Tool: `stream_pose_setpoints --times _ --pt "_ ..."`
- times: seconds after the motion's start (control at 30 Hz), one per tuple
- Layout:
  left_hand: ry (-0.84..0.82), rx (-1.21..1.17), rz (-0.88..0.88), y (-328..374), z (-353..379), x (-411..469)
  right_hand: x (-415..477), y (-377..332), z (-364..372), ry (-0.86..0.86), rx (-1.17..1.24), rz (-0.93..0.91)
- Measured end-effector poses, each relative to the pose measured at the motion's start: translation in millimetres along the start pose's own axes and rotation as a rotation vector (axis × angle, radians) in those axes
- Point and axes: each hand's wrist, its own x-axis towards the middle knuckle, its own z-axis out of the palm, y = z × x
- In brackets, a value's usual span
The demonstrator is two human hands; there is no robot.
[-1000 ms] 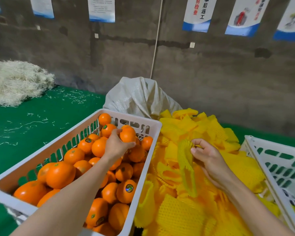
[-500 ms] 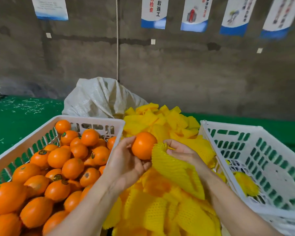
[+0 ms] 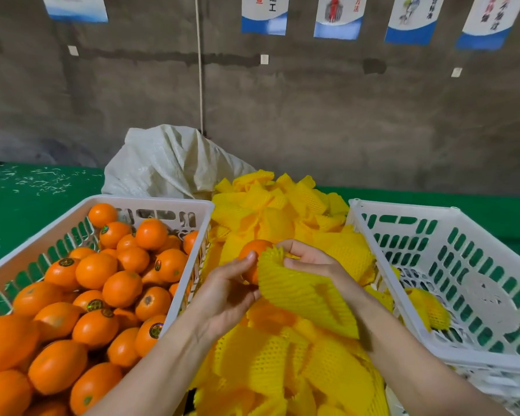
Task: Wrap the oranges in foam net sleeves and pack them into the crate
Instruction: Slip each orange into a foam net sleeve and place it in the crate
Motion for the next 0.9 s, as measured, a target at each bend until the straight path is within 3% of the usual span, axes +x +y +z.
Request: stream_pose_setpoints --times 0.2,0.33,0.47,0.6,0.73,0.8,0.9 --pt "-0.002 0.007 0.156 -3 -6 3 13 10 15 0.147 -0.013 -0.055" --pt "0.007 -0.058 0.127 -10 -3 4 15 9 16 0.219 -0.13 -0.04" --pt "-0.059 -0.16 0.116 -10 0 3 21 11 17 0.404 -0.11 -0.167" --pt "-0.152 0.021 0.198 -12 -4 0 28 22 13 0.536 -0.132 -0.151" --pt "-0.121 0.081 0.238 -13 -2 0 19 37 21 0.641 -0.381 -0.258" --pt "-0.143 -0.026 0.231 -11 -1 -1 14 42 26 0.639 -0.705 -0.426" --pt "-0.149 -0.2 0.183 -10 -3 -2 11 47 31 0.642 -0.847 -0.566"
